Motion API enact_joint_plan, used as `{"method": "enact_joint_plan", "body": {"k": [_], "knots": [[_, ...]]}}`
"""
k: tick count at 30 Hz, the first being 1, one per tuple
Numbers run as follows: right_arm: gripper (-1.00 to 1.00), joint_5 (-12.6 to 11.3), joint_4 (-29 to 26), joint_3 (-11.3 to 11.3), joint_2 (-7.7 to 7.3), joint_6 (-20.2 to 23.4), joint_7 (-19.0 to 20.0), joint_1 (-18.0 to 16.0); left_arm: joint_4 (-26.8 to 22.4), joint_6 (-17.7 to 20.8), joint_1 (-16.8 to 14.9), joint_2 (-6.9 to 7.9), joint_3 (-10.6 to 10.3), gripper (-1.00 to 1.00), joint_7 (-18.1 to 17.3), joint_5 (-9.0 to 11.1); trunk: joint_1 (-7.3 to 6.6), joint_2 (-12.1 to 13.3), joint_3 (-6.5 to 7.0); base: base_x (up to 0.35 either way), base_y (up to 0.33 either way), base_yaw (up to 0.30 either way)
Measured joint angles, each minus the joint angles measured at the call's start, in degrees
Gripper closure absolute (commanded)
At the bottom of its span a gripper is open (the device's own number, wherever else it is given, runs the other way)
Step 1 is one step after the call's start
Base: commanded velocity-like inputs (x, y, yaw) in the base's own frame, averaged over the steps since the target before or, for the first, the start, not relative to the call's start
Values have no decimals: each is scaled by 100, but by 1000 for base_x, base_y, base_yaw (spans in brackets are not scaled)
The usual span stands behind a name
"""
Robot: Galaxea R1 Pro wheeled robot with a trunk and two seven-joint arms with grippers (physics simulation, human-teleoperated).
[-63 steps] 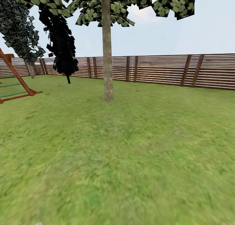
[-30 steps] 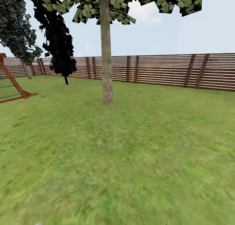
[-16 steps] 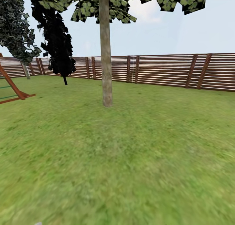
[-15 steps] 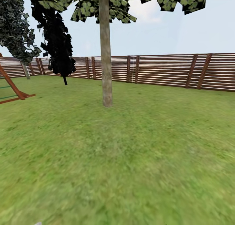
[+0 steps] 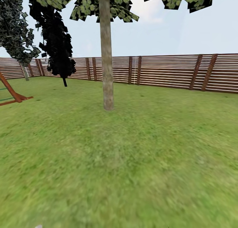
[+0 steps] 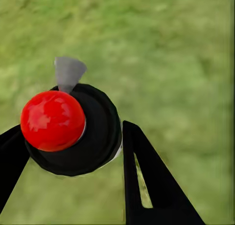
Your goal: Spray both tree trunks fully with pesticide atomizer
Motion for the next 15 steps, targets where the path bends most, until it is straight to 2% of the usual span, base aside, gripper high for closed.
{"method": "enact_joint_plan", "body": {"k": [15], "knots": [[-100,0,0,0,0,-3,0,0,0,-5,0,0,-7,100,-5,-5,0,0,0,342,0,0]]}}
